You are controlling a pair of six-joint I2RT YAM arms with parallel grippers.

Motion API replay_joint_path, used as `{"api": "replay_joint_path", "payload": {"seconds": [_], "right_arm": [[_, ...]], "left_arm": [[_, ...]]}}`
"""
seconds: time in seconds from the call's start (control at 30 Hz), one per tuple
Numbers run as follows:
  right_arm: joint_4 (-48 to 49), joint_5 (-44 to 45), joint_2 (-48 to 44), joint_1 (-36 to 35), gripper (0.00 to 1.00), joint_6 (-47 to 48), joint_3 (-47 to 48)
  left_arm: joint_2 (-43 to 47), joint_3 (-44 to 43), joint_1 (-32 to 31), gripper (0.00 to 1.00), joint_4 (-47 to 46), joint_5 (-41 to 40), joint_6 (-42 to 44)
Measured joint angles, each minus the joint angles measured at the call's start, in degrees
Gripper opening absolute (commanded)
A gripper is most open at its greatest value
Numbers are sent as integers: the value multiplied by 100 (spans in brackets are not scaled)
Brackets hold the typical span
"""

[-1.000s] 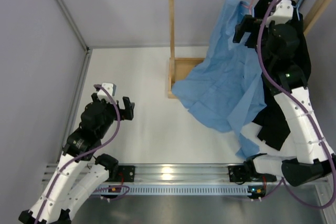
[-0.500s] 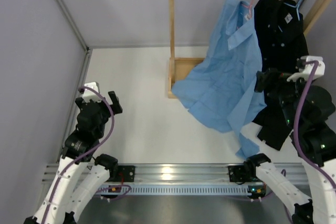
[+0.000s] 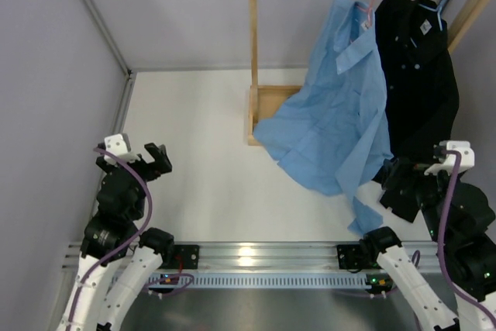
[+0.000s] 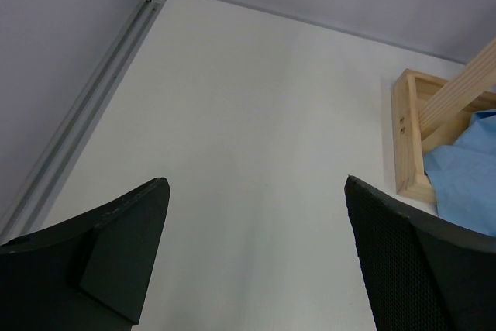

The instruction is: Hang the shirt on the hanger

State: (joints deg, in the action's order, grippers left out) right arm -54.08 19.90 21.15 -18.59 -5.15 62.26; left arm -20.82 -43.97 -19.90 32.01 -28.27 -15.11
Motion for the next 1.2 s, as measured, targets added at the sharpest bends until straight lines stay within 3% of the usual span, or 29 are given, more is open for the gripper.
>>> {"api": "replay_joint_path", "payload": {"seconds": [0.2,1.2], "right_arm": [[-146,160,-437,-15,99,4,50],[-260,297,-463,-81,99,11,46]], "left_arm": [[81,170,0,98,24,122,20],[492,382,0,98,142,710,153]]}}
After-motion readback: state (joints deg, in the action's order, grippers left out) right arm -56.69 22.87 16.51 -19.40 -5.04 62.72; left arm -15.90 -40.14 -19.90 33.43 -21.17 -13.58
